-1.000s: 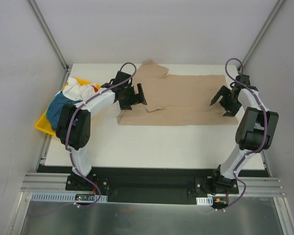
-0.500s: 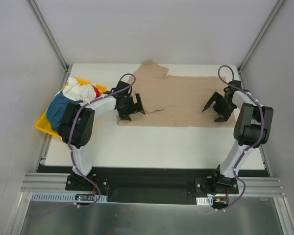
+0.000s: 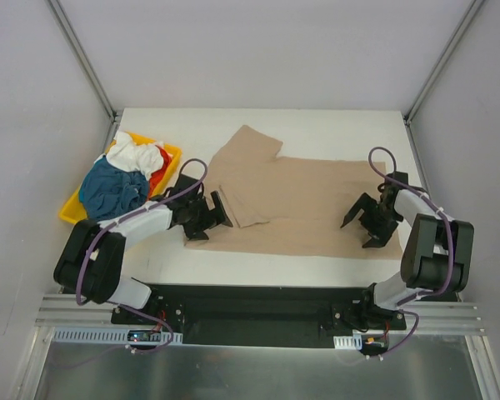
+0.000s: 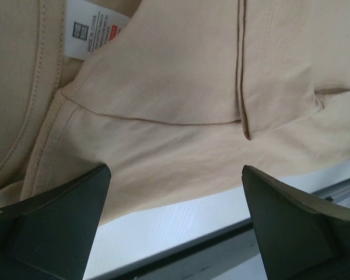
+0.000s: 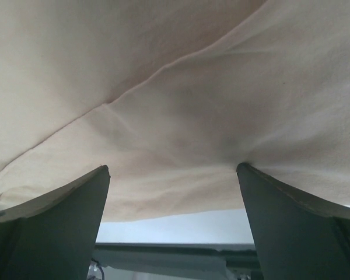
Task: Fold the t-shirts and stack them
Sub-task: Fold the flattened tshirt in 1/3 of the way
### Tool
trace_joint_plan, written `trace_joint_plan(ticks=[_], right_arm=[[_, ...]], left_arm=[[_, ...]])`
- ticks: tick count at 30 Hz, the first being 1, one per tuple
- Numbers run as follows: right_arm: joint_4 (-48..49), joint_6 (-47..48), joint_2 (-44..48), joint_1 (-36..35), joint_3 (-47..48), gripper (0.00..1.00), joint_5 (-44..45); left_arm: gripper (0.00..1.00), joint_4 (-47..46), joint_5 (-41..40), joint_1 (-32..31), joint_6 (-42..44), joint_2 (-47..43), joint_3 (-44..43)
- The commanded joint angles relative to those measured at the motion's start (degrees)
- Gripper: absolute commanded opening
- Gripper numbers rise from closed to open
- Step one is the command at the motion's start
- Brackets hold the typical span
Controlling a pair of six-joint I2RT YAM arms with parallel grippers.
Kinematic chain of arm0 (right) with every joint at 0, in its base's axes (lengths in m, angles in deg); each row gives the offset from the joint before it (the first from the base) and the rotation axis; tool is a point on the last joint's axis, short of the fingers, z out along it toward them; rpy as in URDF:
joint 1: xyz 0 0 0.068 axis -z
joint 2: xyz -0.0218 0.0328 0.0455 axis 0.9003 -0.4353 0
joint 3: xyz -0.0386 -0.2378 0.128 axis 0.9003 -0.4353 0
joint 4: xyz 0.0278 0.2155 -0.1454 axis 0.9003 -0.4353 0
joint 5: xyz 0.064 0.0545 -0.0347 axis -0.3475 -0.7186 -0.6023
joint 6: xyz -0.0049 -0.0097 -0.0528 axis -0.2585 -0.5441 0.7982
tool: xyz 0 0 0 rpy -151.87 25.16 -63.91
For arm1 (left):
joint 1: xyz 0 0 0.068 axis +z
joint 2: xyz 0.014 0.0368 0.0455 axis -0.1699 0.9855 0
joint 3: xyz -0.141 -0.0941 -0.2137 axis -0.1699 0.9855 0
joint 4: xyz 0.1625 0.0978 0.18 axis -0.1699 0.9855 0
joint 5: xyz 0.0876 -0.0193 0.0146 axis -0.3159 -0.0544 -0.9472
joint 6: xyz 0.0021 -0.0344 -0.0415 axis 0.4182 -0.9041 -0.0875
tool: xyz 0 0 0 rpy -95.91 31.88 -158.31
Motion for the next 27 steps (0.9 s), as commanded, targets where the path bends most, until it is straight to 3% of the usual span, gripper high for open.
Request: trace_joint_plan(ticks=[1, 5, 9, 17, 21, 22, 27], right_arm=[[-5.34, -1.04, 6.82, -0.11, -7.52, 0.97, 3.00], [-5.43, -1.56, 13.23, -1.08, -10.08, 0.97, -0.60], [-8.15, -1.22, 20.96, -2.31, -6.93, 0.97, 1.58], [-7.11, -1.48, 32.57, -2.31, -0.16, 0.97, 9.77], [-4.64, -0.25, 31.80, -2.31, -0.33, 0.97, 6.70], [-4.64, -0.08, 31.09, -2.31, -0.07, 0.97, 6.34], [-5.25, 1.86, 26.52, -2.22, 0.90, 0.97, 4.59]], left_arm=[[0.99, 7.08, -1.41, -0.77, -4.72, -8.97, 9.74], [0.99, 8.22, 0.53, -2.44, -6.74, -16.00, 12.30], [0.99, 12.25, -1.57, -5.59, -7.53, -21.01, 9.24], [0.99, 14.56, -5.62, -11.49, -8.76, -18.84, 1.15], [0.84, 14.47, -7.03, -12.81, -8.68, -10.68, -3.85], [0.74, 14.47, -7.12, -12.90, -8.59, -9.35, -4.65], [0.61, 14.38, -6.42, -13.25, -7.71, -2.50, -7.82]])
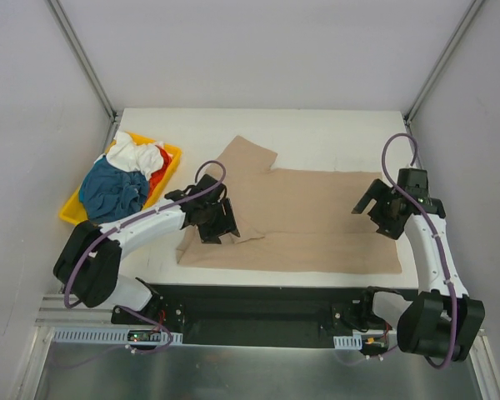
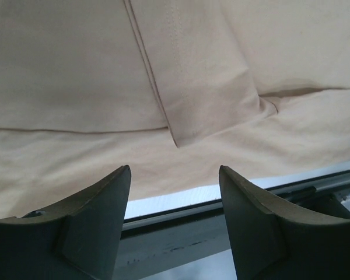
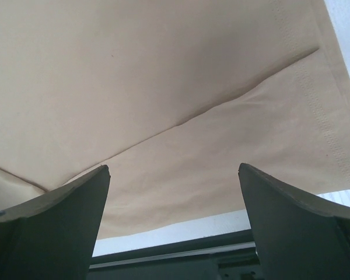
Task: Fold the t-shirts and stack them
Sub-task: Fold the flattened tshirt in 1/3 of the way
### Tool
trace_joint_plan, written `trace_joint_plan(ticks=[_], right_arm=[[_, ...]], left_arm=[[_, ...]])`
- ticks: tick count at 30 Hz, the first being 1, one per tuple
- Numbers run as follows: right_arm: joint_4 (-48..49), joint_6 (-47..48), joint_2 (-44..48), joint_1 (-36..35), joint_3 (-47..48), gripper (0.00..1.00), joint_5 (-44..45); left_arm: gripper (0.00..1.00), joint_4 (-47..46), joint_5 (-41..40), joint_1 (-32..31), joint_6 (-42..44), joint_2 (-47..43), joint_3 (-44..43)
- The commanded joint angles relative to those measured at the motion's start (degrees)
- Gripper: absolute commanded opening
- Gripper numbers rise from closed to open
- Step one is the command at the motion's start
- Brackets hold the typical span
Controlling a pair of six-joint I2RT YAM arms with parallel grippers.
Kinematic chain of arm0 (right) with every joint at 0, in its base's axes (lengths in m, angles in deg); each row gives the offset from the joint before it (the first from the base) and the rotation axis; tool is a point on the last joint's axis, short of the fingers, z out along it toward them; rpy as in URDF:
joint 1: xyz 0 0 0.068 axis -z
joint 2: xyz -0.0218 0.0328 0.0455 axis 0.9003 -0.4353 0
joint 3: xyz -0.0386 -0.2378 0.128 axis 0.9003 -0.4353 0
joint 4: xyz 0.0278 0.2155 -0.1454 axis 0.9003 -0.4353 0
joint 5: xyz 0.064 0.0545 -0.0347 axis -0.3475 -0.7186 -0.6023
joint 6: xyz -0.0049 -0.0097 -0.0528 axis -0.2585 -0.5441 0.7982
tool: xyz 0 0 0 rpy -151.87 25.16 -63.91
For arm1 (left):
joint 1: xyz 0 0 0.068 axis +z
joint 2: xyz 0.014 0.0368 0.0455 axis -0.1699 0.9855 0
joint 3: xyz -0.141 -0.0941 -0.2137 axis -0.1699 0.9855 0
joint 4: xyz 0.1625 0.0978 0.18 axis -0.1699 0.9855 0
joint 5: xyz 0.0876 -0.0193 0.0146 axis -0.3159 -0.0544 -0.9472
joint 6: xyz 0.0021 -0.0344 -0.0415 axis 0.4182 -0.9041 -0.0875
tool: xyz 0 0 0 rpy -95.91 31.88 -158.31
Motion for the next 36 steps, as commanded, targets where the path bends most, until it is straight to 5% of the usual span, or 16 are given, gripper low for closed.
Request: trace_joint_plan(ticks=[1, 15, 28, 31, 34, 36], right_arm=[[0.23, 1.86, -3.73, -0.08, 2.36, 0.97, -1.95], [1.55, 2.04, -5.85, 0.97, 2.10, 0.97, -1.07], [1.29, 2.56, -6.64, 1.24, 2.27, 0.97, -0.64], [1.20, 2.56, -6.82, 1.50, 2.27, 0.97, -0.64], [1.11, 2.74, -6.64, 1.68, 2.36, 0.97, -0.81], [1.11, 2.74, -6.47, 1.76, 2.45, 0.97, -0.72]], left_arm=[[0.61, 1.46, -1.13, -0.51, 0.57, 4.16, -3.52], [0.36, -2.40, 3.27, -0.51, 0.40, 13.22, -5.63], [0.26, -3.37, 2.92, -0.51, 1.54, 13.31, -6.51], [0.19, -3.37, 2.48, -0.51, 1.89, 13.22, -6.86], [0.00, -3.46, 2.48, -0.51, 2.42, 13.31, -7.47], [0.00, -3.37, 2.65, -0.51, 2.77, 13.57, -8.18]])
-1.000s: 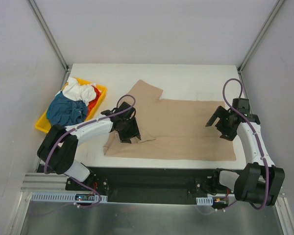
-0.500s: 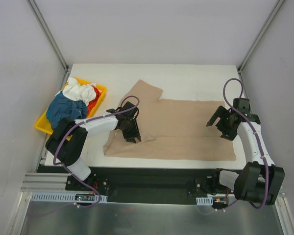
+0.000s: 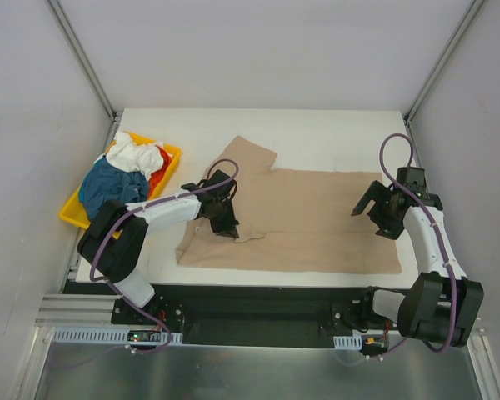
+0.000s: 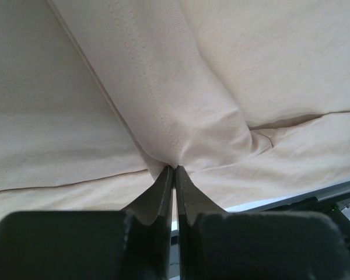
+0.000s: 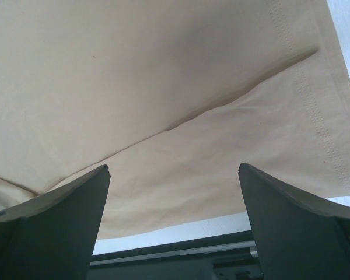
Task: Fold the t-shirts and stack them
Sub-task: Fold the flattened tshirt in 1/3 of the way
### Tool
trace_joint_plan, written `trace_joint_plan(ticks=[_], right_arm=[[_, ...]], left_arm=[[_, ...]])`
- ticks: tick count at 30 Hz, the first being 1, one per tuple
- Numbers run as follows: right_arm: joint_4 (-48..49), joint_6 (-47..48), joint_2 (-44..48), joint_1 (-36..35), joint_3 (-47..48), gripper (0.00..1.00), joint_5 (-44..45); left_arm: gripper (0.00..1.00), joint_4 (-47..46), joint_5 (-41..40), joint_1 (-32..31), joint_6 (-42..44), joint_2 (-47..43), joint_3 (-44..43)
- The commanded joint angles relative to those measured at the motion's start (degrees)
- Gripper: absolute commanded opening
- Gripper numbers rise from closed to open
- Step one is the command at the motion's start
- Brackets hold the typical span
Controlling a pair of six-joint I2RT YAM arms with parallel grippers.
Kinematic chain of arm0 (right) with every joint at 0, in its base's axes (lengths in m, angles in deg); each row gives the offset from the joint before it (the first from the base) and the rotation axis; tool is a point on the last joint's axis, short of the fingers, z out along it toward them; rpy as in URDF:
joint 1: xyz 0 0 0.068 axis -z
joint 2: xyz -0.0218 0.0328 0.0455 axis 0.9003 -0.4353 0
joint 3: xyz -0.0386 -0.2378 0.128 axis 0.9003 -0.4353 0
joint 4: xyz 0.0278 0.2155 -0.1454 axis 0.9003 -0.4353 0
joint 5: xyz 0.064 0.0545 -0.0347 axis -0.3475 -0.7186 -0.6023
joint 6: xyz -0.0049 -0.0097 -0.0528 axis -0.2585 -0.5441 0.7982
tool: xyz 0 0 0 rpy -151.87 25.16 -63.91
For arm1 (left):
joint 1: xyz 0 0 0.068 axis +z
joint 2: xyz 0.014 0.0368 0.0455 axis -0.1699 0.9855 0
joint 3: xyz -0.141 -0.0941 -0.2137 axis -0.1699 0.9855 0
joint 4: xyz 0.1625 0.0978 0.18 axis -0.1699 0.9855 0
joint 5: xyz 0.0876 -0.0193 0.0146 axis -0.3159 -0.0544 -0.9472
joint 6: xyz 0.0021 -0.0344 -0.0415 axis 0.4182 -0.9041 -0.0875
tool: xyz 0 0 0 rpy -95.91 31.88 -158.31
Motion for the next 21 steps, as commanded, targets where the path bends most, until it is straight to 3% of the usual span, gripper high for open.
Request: trace_joint_plan(ticks=[1, 21], right_arm=[[0.19, 0.86, 0.42, 0.56, 2.52, 0.97, 0.28], [-0.16, 1.47, -0.55, 1.88, 3.13, 0.97, -0.68]], left_arm=[[0.00, 0.04, 0.38, -0.51, 1.64, 0.30, -2.91], [0.00, 1.62, 3.28, -0.51, 11.21, 8.04, -15.21]])
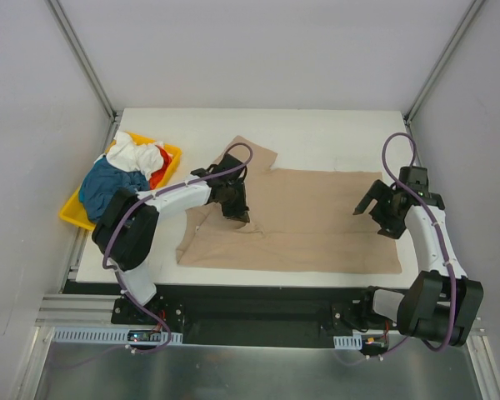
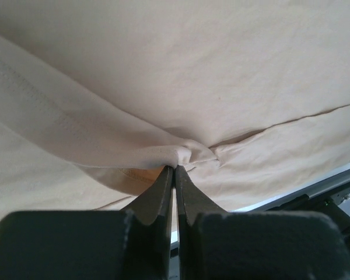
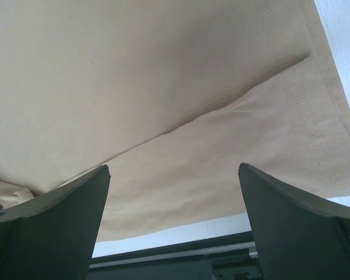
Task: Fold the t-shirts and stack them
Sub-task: Fold the flattened tshirt in 1/3 of the way
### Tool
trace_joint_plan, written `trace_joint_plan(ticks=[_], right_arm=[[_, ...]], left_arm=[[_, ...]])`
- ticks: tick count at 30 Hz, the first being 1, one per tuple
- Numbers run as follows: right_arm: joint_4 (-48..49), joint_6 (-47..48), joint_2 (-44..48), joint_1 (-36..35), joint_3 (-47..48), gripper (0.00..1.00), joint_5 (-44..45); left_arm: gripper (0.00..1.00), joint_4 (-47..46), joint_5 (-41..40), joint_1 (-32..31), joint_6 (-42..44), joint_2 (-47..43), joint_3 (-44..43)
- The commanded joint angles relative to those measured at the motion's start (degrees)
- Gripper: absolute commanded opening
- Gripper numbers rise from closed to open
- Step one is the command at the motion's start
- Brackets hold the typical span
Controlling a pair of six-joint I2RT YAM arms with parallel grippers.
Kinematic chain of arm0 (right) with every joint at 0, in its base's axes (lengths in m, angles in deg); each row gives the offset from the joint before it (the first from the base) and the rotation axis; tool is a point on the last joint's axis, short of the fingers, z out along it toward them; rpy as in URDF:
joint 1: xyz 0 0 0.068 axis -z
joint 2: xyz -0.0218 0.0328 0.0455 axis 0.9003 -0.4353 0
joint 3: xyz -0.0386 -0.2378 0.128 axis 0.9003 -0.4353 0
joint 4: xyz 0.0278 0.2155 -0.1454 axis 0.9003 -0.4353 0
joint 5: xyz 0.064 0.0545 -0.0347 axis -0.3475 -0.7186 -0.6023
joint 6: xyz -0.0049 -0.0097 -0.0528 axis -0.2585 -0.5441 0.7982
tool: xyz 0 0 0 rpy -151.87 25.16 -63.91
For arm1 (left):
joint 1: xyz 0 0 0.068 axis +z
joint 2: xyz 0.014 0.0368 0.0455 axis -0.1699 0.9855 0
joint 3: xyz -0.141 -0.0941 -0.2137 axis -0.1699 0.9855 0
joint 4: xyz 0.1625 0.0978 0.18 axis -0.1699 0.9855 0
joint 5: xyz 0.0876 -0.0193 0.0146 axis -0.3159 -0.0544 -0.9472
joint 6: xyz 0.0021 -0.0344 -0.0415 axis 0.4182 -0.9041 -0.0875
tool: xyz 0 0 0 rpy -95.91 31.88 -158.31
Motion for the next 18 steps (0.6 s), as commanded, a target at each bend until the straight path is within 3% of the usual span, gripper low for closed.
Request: trace_joint_plan(ticks=[1, 9, 12, 16, 18], right_arm=[[-0.18, 1.06, -0.46, 0.88, 2.76, 0.97, -0.71], [-0.36, 1.32, -1.69, 1.84, 2.94, 0.97, -0.97], [-0.45, 1.41, -2.04, 2.11, 2.85, 0.97, -0.97], [-0.44, 1.50, -2.31, 2.37, 3.02, 0.97, -1.06], [-0.45, 1.50, -2.39, 2.46, 3.02, 0.97, -1.15]], left_arm=[[0.00, 1.71, 1.47, -0.49, 4.35, 2.38, -5.00], [0.00, 7.76, 4.10, -0.49, 12.87, 9.41, -14.67], [0.07, 10.67, 4.10, -0.49, 16.65, 12.05, -18.19], [0.25, 12.43, 4.10, -0.40, 20.00, 13.46, -21.88], [0.30, 12.78, 4.45, -0.49, 20.44, 13.37, -22.51]])
